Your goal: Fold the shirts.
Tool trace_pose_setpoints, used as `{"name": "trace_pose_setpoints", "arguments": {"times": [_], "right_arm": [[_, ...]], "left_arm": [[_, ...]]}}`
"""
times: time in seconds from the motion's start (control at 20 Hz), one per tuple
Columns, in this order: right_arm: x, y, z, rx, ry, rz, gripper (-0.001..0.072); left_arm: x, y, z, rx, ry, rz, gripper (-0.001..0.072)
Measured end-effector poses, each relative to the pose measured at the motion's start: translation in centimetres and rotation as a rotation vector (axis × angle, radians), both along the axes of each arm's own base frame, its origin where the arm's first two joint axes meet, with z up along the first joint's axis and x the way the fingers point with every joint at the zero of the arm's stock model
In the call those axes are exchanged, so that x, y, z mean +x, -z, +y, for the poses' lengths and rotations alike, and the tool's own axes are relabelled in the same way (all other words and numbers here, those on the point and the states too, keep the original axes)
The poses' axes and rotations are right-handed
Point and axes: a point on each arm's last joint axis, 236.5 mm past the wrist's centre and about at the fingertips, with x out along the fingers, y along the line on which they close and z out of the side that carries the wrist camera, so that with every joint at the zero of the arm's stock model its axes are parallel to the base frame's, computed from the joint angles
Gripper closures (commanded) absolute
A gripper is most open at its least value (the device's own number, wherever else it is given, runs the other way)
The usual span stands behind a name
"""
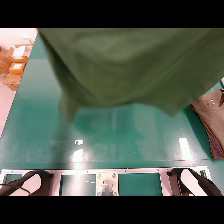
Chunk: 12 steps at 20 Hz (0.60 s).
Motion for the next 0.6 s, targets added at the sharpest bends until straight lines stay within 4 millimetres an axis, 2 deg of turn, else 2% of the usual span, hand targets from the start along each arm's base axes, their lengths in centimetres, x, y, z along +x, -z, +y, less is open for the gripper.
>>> {"name": "trace_pose_setpoints", "arguments": {"times": [0.1,0.15,0.25,0.3,0.4,0.5,0.6], "right_arm": [[0.7,1.2,-0.5,0.013,0.002,0.033,0.0701],[1.4,2.3,-0.8,0.024,-0.003,0.063,0.07],[3.6,6.1,-1.1,0.061,-0.037,0.16,0.07],[5.1,8.8,-1.1,0.087,-0.062,0.221,0.0701],[8.6,15.1,-1.2,0.153,-0.096,0.35,0.0701],[11.9,22.5,-1.4,0.221,-0.104,0.485,0.07],[15.0,29.8,-1.9,0.282,-0.084,0.609,0.07]], "left_arm": [[0.0,1.0,-0.4,0.085,-0.08,-0.007,0.0683],[0.7,2.2,-0.5,0.143,-0.133,0.013,0.0684],[3.4,5.6,-0.2,0.251,-0.231,0.107,0.0684],[5.0,7.8,-0.1,0.298,-0.267,0.165,0.0683],[9.0,13.5,-0.2,0.369,-0.312,0.303,0.0684],[13.5,21.0,-1.0,0.422,-0.325,0.454,0.0684],[18.1,29.8,-1.9,0.466,-0.347,0.594,0.0684]]}}
